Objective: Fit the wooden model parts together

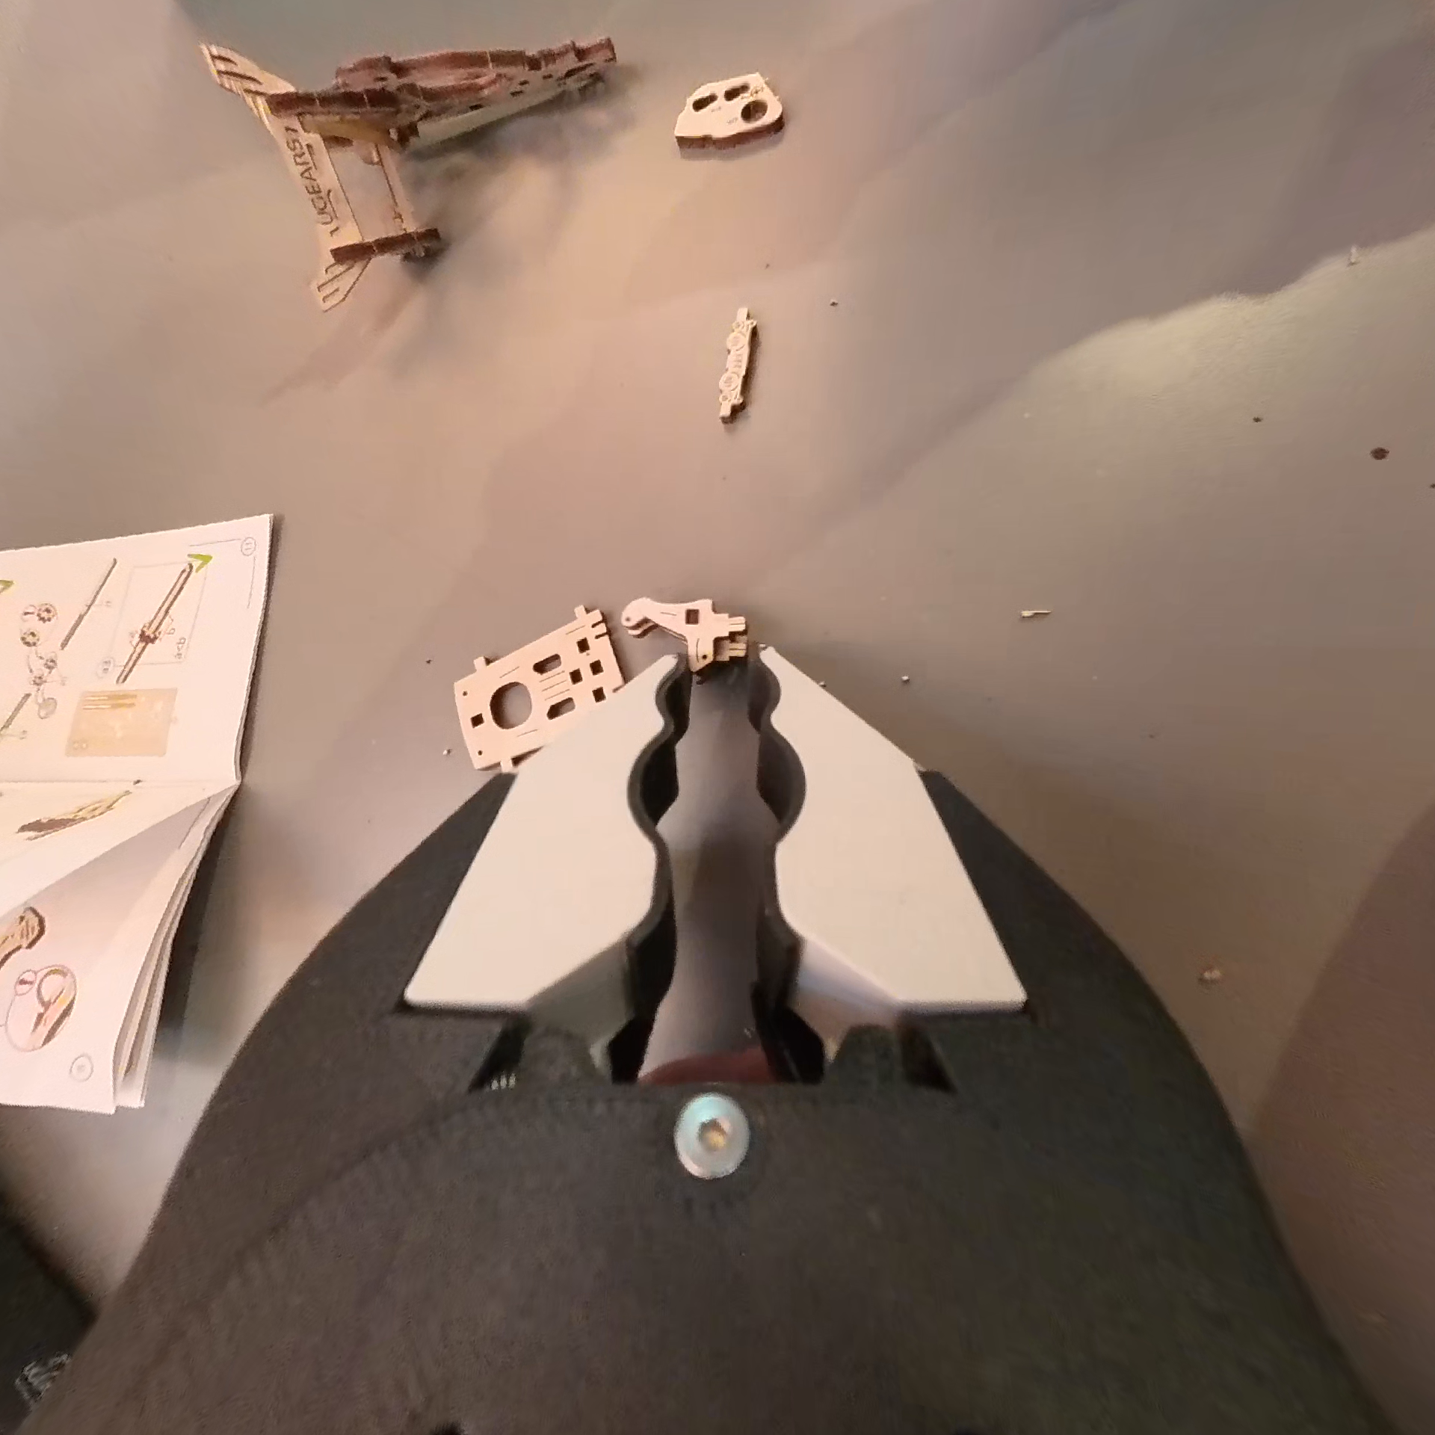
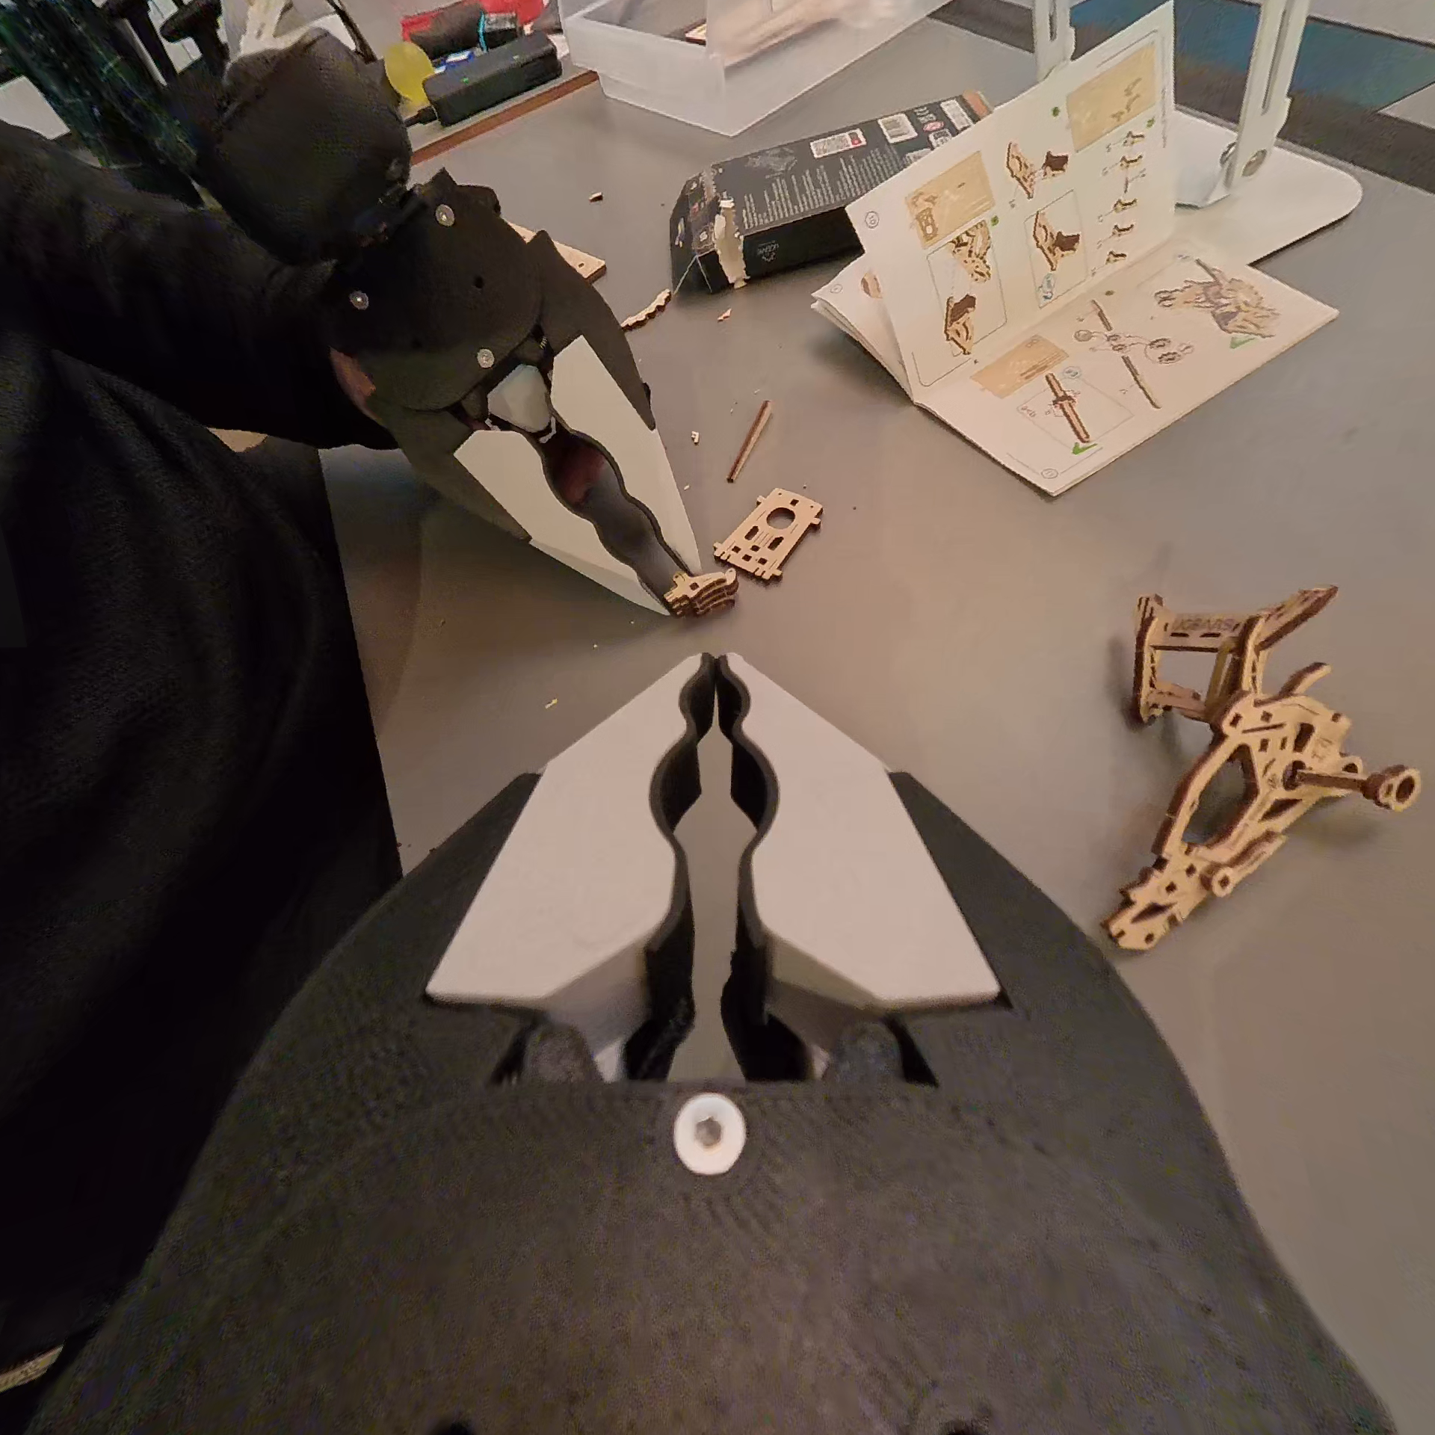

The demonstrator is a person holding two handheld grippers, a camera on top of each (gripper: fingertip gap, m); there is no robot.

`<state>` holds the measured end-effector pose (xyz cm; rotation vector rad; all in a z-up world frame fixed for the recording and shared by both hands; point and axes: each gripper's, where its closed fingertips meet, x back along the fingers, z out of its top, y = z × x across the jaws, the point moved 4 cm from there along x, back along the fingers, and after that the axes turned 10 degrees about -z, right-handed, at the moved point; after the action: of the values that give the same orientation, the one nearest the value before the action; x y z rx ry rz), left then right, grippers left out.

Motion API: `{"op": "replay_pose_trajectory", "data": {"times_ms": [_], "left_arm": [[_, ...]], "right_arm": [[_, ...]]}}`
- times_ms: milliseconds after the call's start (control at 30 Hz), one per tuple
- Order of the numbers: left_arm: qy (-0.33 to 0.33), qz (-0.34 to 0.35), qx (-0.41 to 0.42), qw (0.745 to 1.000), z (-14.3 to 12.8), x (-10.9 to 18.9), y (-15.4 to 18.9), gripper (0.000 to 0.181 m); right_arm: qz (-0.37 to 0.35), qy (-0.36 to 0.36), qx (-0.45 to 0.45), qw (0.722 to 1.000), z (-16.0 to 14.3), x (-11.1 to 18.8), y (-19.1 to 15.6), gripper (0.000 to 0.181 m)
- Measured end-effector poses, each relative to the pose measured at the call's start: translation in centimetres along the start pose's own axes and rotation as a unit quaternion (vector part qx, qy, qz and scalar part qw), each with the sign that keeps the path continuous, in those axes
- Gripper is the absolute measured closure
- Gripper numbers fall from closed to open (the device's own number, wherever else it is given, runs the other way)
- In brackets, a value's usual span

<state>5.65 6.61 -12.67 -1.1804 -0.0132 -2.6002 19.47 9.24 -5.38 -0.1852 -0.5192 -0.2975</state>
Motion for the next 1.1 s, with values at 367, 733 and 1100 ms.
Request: {"op": "replay_pose_trajectory", "data": {"times_ms": [367, 733, 1100], "left_arm": [[0.035, 0.044, -0.053, 0.997, 0.5, 0.6, 0.3, 0.169], [0.025, 0.026, -0.052, 0.998, -0.1, 0.1, 0.0, 0.169], [0.029, -0.015, -0.021, 0.999, -0.3, -0.1, -0.4, 0.169]], "right_arm": [[0.015, -0.018, -0.058, 0.998, -0.9, -0.5, -0.8, 0.165], [0.061, -0.033, -0.113, 0.991, -1.1, -3.4, -2.8, 0.159], [0.077, -0.028, -0.121, 0.989, -1.5, -4.3, -2.2, 0.163]]}}
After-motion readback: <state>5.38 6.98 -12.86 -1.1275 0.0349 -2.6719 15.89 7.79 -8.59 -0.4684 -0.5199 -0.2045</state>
